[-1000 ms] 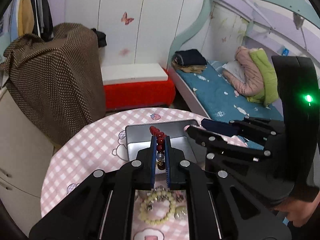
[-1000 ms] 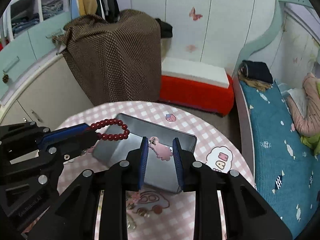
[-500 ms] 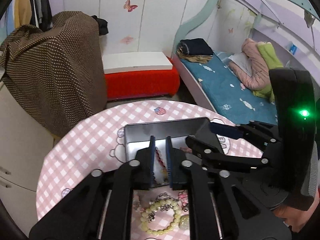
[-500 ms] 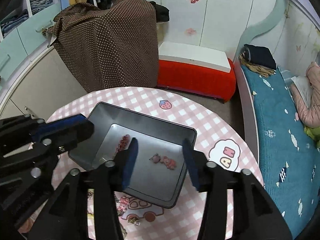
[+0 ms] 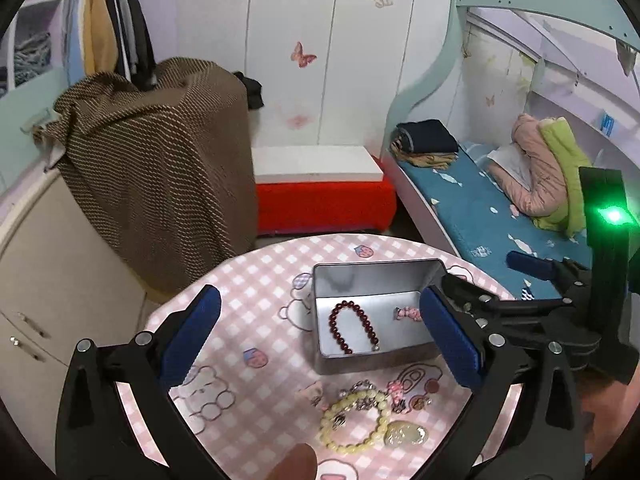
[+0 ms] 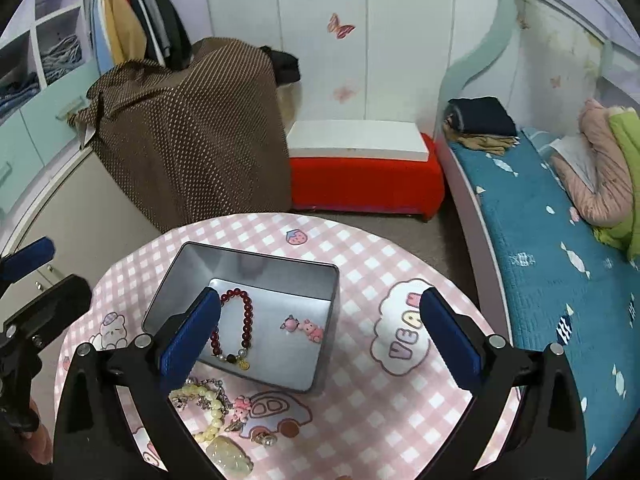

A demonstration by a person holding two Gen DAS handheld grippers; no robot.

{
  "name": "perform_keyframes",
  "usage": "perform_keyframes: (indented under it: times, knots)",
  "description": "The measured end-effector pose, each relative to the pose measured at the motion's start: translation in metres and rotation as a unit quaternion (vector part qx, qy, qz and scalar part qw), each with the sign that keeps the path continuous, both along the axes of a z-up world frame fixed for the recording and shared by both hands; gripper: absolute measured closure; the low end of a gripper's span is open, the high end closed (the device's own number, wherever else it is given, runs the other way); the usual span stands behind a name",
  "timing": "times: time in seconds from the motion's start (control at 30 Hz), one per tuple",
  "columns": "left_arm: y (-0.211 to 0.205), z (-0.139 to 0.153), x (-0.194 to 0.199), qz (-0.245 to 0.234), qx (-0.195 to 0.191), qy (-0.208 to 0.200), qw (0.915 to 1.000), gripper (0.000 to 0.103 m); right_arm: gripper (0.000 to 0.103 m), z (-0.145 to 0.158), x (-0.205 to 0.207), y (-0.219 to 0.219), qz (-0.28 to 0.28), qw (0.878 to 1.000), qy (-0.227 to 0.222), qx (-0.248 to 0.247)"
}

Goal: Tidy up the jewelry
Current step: 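Move the right gripper to the pale green jade pendant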

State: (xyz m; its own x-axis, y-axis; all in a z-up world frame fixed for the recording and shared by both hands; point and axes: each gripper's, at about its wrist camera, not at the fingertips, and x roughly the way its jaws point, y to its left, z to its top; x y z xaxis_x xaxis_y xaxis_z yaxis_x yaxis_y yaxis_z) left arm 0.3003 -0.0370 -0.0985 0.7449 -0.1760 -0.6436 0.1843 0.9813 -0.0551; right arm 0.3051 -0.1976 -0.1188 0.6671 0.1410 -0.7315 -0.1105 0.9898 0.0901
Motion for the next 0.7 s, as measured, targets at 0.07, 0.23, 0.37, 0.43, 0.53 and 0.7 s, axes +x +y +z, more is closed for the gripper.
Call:
perform_keyframes:
  times: [0.07,0.23,0.37,0.43,0.53,0.7]
  knots:
    - [0.002,0.004,-0.009,0.007,0.004,-0.009,0.9999,0.004,0.007,0.005,-0.011,0.000,0.000,1.000,-0.009,0.002]
    - [0.014,0.005,-0.031,0.026,0.004,-0.016,0.9995,0.004,0.007,0.012,-0.042,0.001,0.006,1.000,-0.026,-0.009]
    - [0.024,-0.002,-0.055,0.038,0.009,-0.015,0.9991,0.004,0.007,0.013,-0.070,0.004,0.008,0.999,-0.029,-0.010]
    - [0.030,-0.007,-0.068,0.044,0.011,-0.013,0.9989,0.004,0.007,0.011,-0.084,0.006,0.010,0.999,-0.031,-0.005]
    - [0.037,-0.016,-0.088,0.054,0.017,-0.012,0.9983,0.004,0.007,0.007,-0.103,0.008,0.014,0.999,-0.033,-0.002]
    - [0.049,-0.038,-0.117,0.071,0.015,0.003,0.9973,0.004,0.007,-0.015,-0.125,0.023,0.039,0.999,-0.020,-0.023]
